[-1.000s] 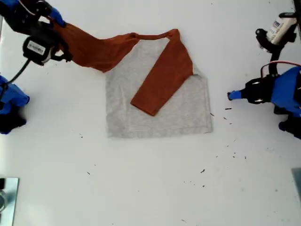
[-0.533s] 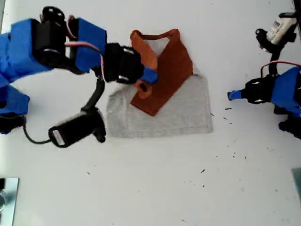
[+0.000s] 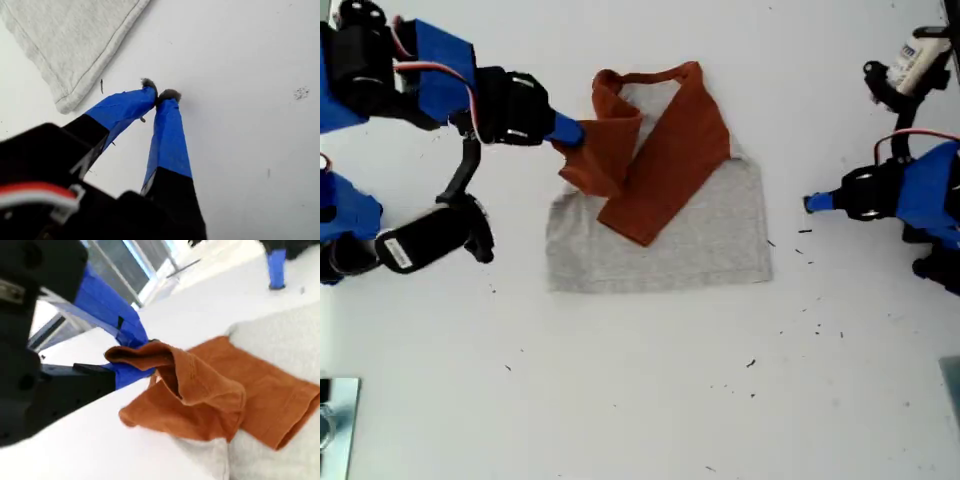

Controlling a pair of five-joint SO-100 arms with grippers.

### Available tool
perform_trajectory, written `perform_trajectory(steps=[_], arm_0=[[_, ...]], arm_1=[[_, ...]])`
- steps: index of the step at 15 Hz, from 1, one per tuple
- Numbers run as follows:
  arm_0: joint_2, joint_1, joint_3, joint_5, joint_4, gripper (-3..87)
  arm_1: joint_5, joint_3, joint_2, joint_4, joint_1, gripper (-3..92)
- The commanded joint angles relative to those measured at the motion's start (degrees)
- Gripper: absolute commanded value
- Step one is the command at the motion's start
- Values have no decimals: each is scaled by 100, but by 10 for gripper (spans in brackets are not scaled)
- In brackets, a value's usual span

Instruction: Fold t shirt

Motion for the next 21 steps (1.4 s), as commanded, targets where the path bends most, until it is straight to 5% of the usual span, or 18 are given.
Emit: perform_trajectory(steps=[1,3,4,5,6,8,10,12,17,21], arm_0=[[-545,53,-580,-70,-360,-3],[-2013,396,-2408,316,-44,-3],[-2637,580,-3340,642,167,81],[-3094,738,-4131,773,563,307],[-3173,817,-4518,1143,817,405],[-2795,967,-4500,2435,1072,161],[-2505,642,-4298,2312,1512,87],[-1934,-35,-3480,1811,1872,112],[2136,-1002,3217,-70,185,7],[3595,-193,6249,-1485,-800,-3]], arm_1=[[44,325,70,26,-9,35],[62,325,62,26,-26,35],[70,325,53,26,-35,35],[70,325,53,26,-26,35],[70,325,53,26,-26,35],[62,325,53,26,-9,35],[62,325,53,26,0,35],[79,325,53,26,-18,35],[97,325,44,26,-9,35],[229,325,35,26,0,35]])
